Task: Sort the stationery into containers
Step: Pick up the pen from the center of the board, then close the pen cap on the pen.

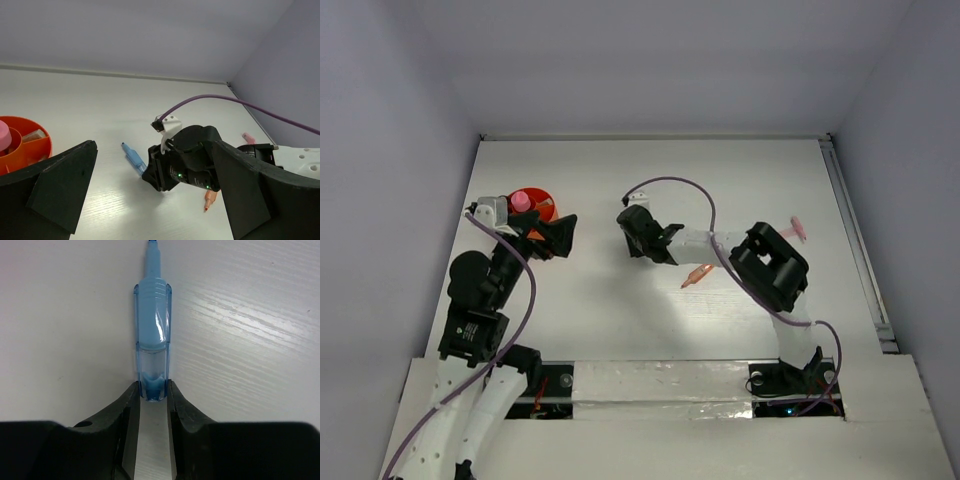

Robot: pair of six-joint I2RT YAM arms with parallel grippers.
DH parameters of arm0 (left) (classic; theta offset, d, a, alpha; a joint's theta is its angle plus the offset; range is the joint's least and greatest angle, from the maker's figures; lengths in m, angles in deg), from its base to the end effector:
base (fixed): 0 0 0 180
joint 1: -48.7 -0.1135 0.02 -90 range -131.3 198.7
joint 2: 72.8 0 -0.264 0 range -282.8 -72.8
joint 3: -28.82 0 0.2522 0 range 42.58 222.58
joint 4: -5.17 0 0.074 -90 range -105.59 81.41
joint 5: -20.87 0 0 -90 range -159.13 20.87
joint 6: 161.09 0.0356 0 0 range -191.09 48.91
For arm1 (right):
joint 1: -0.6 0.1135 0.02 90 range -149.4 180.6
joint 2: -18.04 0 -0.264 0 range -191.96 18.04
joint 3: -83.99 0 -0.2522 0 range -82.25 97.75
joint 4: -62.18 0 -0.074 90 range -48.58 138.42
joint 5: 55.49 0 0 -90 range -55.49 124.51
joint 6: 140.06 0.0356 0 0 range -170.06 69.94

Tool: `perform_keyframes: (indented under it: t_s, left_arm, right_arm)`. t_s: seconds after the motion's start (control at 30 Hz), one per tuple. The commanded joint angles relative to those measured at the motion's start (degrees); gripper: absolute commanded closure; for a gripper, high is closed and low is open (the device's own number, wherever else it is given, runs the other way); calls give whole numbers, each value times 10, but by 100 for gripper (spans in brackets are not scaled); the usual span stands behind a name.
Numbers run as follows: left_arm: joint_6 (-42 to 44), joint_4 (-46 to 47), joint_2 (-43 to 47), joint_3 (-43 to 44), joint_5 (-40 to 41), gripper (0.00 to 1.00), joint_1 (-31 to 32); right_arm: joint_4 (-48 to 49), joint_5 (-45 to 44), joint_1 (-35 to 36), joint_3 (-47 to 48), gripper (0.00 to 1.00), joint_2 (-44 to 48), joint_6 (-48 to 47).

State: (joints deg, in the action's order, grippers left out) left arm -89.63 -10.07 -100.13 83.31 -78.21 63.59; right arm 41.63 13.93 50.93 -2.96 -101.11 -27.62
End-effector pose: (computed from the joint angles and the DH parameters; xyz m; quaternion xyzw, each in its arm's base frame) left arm 0.1113 -0.0354 0.3724 0.0415 0.6295 -0.2704 0.7272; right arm 0.2961 0.3374 0.1551 -0.1563 0.9033 0.0819 0.3910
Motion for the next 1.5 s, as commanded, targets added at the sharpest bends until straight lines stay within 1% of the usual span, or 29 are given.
perform_keyframes:
  t_s: [0.0, 0.13, 0.17, 0.27, 0.3, 0.37, 0.4, 0.47, 0.5, 0.57, 0.63, 0.7, 0.73, 0.77, 0.83, 0.87, 0.93, 0.97, 1.0, 1.1, 1.23, 1.47]
  left_arm:
    - [-24, 32, -10, -7, -5, 1, -3]
    - [-69, 43, -24, -37, -12, 1, -3]
    - [-98, 49, -25, -48, -15, 1, -3]
    - [-138, 105, -36, -105, -45, 1, -3]
    - [-164, 143, -40, -120, -54, 1, -3]
    - [-188, 182, -60, -159, -75, 1, -3]
    - [-211, 224, -68, -171, -83, 1, -3]
    - [-223, 264, -97, -195, -88, 1, -3]
    - [-228, 294, -108, -198, -89, 1, 3]
    - [-229, 319, -144, -201, -93, 1, 8]
    - [-217, 339, -163, -201, -90, 11, 22]
    - [-205, 369, -173, -211, -88, 41, 29]
    - [-200, 381, -172, -219, -84, 54, 34]
    - [-193, 389, -168, -234, -81, 58, 43]
    - [-180, 409, -162, -255, -61, 60, 71]
    - [-180, 414, -161, -262, -52, 60, 71]
    - [-166, 436, -161, -273, -28, 60, 109]
    - [-161, 441, -164, -278, -17, 60, 124]
    - [-144, 448, -167, -279, 4, 59, 152]
    - [-125, 462, -178, -276, 24, 56, 179]
    - [-91, 484, -185, -275, 39, 51, 184]
    - [-43, 499, -173, -269, 71, 49, 207]
  right_arm:
    - [-18, -1, 7, -26, 85, 26, -11]
    - [5, 25, 7, -62, 87, 87, -25]
    - [12, 34, 7, -80, 87, 121, -34]
    - [34, 80, 7, -113, 89, 171, -39]
    - [37, 91, 7, -133, 89, 199, -41]
    - [48, 133, 7, -155, 89, 225, -39]
    - [55, 145, 7, -177, 90, 250, -36]
    - [62, 170, 7, -196, 90, 274, -35]
    - [62, 175, 7, -202, 90, 283, -33]
    - [53, 193, 7, -208, 90, 303, -33]
    - [42, 201, 7, -208, 91, 315, -34]
    - [7, 202, 7, -194, 91, 332, -36]
    - [-6, 201, 7, -186, 92, 337, -38]
    - [-32, 223, 7, -172, 92, 349, -39]
    - [-82, 223, 7, -144, 93, 363, -45]
    - [-97, 223, 7, -143, 93, 363, -45]
    - [-127, 222, 7, -112, 94, 373, -54]
    - [-153, 223, 7, -100, 94, 376, -56]
    - [-167, 228, 7, -78, 95, 379, -61]
    - [-210, 256, -4, -42, 95, 379, -71]
    - [-276, 287, -9, 27, 95, 369, -80]
    - [-320, 344, -9, 68, 95, 369, -71]
